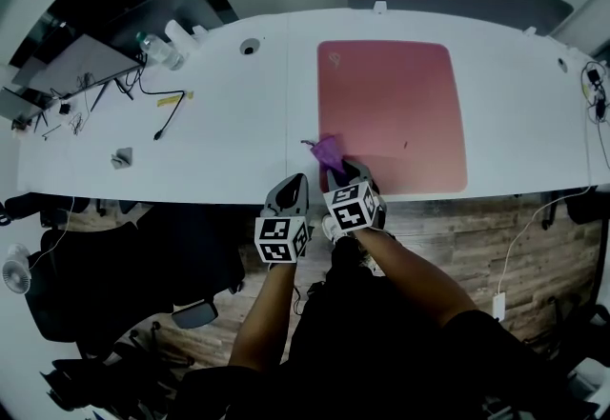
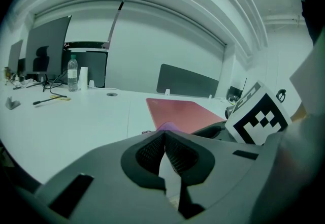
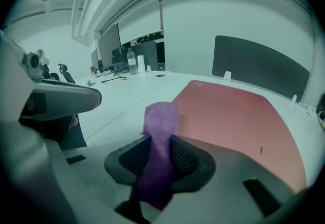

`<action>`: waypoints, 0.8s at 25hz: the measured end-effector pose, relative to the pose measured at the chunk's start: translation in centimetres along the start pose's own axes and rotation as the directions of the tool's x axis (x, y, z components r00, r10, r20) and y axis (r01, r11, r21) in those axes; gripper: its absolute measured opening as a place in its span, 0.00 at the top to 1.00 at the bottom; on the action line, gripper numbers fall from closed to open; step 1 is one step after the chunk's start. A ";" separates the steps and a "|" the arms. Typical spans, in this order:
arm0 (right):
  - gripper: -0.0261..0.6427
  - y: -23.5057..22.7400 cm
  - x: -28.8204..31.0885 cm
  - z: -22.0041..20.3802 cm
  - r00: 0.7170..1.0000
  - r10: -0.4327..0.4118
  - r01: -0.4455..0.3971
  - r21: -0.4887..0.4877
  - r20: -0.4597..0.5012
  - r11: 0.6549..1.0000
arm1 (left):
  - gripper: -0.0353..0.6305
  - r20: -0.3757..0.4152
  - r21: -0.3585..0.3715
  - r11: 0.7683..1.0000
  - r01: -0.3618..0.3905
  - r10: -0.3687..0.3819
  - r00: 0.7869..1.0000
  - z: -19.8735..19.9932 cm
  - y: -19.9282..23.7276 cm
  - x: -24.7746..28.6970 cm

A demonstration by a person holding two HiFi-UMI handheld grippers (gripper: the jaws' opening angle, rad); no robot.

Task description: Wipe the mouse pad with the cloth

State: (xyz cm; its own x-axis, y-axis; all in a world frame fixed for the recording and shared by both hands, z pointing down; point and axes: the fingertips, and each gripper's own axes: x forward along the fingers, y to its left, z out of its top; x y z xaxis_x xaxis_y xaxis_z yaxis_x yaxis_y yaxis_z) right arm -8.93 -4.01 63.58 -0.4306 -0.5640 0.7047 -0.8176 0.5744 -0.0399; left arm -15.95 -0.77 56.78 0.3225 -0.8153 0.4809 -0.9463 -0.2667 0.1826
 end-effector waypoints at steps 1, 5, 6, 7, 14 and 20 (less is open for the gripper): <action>0.77 -0.1 -0.1 -0.1 1.000 0.002 -0.002 -0.005 -0.002 1.000 | 0.91 -0.002 -0.001 1.000 0.001 -0.001 1.000 -0.1 -0.1 -0.1; 0.77 -1.5 -0.2 -0.4 1.000 -0.017 0.017 -0.006 -0.016 1.000 | 0.92 -0.007 0.001 1.000 0.006 -0.006 1.000 -0.3 -0.2 -0.1; 0.77 -2.1 -0.3 -0.5 1.000 -0.026 0.026 0.003 -0.017 1.000 | 0.91 -0.007 0.002 1.000 0.008 -0.008 1.000 -0.3 -0.3 0.0; 0.77 -2.8 -0.5 -0.6 0.999 -0.036 0.036 0.010 -0.016 0.999 | 0.91 -0.007 0.003 1.000 0.012 -0.011 1.000 -0.2 -0.4 0.0; 0.77 -7.6 -2.1 -2.1 0.996 -0.086 0.086 0.060 -0.004 0.994 | 0.91 -0.002 0.019 0.999 0.038 -0.038 0.999 0.4 -1.6 0.7; 0.77 -11.2 -3.8 -3.7 0.991 -0.130 0.130 0.130 -0.013 0.983 | 0.91 -0.012 0.050 0.996 0.069 -0.069 0.998 0.5 -2.8 1.0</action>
State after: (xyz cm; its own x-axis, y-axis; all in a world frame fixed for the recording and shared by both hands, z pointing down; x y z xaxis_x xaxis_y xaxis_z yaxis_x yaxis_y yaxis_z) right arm 3.27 -6.15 63.97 -0.3156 -0.6257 0.7133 -0.9093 0.4142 -0.0391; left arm -12.96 -1.07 56.31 0.3870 -0.7887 0.4776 -0.9216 -0.3477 0.1725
